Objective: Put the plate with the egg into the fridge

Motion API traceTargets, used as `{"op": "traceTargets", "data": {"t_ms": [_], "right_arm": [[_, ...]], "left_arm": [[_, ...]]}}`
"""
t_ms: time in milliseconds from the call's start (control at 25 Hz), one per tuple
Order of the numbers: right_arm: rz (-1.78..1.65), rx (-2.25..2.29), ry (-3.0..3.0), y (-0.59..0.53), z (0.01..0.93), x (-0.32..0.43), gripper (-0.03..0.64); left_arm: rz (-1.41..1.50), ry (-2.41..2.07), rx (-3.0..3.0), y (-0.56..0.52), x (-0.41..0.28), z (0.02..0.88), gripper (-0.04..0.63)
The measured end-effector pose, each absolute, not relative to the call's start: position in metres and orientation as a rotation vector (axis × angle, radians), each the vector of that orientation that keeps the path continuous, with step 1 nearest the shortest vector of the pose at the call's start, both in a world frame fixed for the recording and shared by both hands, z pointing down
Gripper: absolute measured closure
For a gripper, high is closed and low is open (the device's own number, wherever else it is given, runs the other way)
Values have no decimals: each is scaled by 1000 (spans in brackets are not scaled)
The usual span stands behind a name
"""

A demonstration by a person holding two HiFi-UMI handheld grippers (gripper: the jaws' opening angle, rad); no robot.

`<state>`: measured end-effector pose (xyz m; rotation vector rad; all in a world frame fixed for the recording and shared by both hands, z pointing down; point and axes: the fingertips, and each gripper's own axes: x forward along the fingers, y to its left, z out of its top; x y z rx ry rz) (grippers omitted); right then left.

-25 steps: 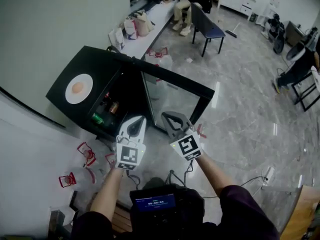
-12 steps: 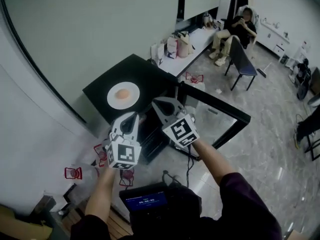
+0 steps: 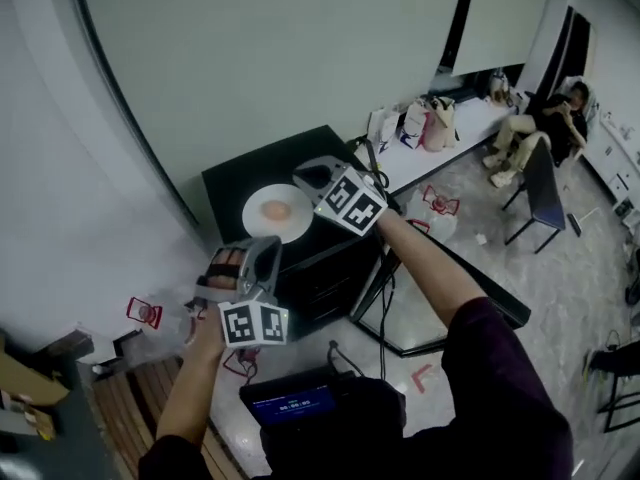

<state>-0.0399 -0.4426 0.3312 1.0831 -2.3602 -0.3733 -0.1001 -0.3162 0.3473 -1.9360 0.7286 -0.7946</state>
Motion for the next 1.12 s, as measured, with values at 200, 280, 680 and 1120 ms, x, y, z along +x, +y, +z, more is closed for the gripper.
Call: {"op": "traceTargets", "data": {"t_ms": [200,280,680,1120], "right_arm": [[-394,724,-2258,-494,370,-69,611],[-407,617,-2214,-509,385,-80,611],[-393,427,-2084,-526,408,-93,611],[-376,325,-2131,-483,412,-111,611]], "left_arm": [[-937,788,-1783,-318,-97,353,586],[-1006,808,-1738,-321,-98,357,586],[-1121,857,-1730,-317,-100,375,580],[-1211,840,-1698,-297,-112,394,520]]}}
